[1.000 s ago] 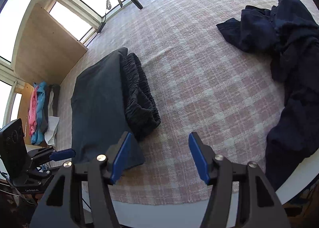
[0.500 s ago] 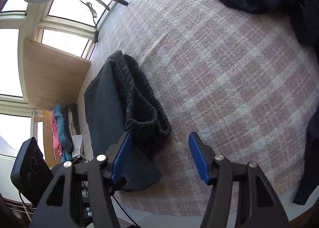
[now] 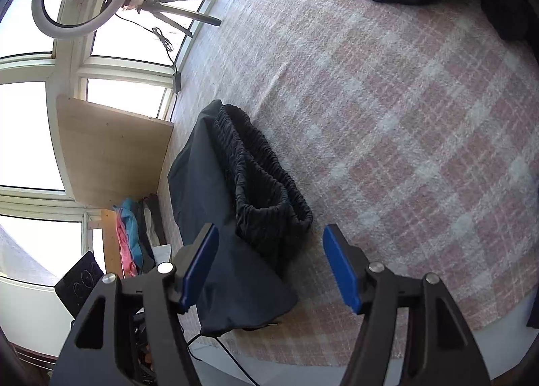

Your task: Fold clothes

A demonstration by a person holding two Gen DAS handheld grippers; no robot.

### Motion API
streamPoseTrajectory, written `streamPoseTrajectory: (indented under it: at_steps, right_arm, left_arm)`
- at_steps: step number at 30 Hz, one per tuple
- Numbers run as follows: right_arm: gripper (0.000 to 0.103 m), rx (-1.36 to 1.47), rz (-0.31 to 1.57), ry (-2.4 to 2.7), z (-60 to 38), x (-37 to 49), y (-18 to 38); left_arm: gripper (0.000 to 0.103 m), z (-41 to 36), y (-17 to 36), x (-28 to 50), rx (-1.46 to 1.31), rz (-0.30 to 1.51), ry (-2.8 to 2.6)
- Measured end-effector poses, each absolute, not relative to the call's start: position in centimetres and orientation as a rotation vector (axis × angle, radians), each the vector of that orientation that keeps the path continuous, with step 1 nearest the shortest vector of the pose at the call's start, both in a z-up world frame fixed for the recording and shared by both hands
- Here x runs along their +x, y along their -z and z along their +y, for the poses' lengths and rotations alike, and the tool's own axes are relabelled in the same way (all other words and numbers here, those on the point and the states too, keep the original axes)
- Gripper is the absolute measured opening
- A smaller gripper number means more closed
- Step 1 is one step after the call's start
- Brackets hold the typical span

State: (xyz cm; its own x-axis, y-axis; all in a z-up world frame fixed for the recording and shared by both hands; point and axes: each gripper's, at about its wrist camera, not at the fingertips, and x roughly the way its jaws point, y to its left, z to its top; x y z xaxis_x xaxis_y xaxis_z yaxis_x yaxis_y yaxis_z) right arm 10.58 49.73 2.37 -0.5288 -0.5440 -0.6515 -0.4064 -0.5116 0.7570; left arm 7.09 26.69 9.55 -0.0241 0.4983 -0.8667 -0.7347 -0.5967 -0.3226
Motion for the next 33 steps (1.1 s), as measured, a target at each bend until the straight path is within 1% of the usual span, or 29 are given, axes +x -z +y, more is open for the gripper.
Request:
streamPoseTrajectory:
  at_steps: [4, 7, 14, 15, 18, 19, 21, 24, 25, 26, 28, 32, 33]
  right_arm:
    - [0.064, 1.520, -1.418, 2.198, 47.8, 9.8, -1.9]
    - [0.064, 1.539, -1.380, 2.225, 46.9, 9.4, -1.8]
    - [0.066, 1.586, -1.124, 2.395, 45.2, 7.3, -2.8]
    - [0.066, 1.578, -1.117, 2.404, 45.2, 7.3, -2.9]
    - [0.068, 1.542, -1.174, 2.399, 45.9, 7.9, -2.8]
    - [0.066, 1.530, -1.193, 2.398, 46.1, 8.1, -2.7]
    - [0.046, 1.505, -1.231, 2.394, 46.5, 8.4, -2.7]
    - [0.031, 1.468, -1.286, 2.387, 47.1, 9.0, -2.6]
    - [0.029, 1.455, -1.305, 2.384, 47.3, 9.2, -2.5]
    - [0.026, 1.442, -1.323, 2.382, 47.5, 9.4, -2.5]
    - [0.024, 1.426, -1.315, 2.394, 47.1, 9.3, -2.9]
    - [0.023, 1.440, -1.289, 2.414, 46.5, 8.9, -3.1]
    - [0.023, 1.447, -1.294, 2.411, 46.5, 8.8, -2.9]
  left_arm:
    - [0.038, 28.8, -7.5, 6.8, -1.380, 0.317, -1.725]
    - [0.038, 29.0, -6.5, 6.6, -1.392, 0.294, -1.718]
    - [0.038, 28.4, -6.4, 6.4, -1.387, 0.234, -1.707]
    - [0.038, 28.4, -6.4, 6.5, -1.388, 0.227, -1.709]
    - [0.036, 27.1, -6.7, 6.2, -1.405, 0.180, -1.715]
    - [0.035, 26.3, -7.1, 6.0, -1.416, 0.156, -1.723]
    - [0.035, 22.8, -8.3, 5.5, -1.431, 0.081, -1.795]
    - [0.042, 15.5, -9.4, 4.5, -1.495, -0.094, -1.939]
    - [0.045, 12.9, -9.3, 4.3, -1.529, -0.165, -1.980]
    - [0.045, 10.9, -8.8, 4.2, -1.575, -0.218, -2.004]
    - [0.045, 8.1, -7.3, 4.5, -1.650, -0.291, -2.021]
    - [0.045, 6.7, -5.3, 5.8, -1.694, -0.471, -1.959]
    - [0.045, 7.0, -5.1, 6.0, -1.686, -0.484, -1.950]
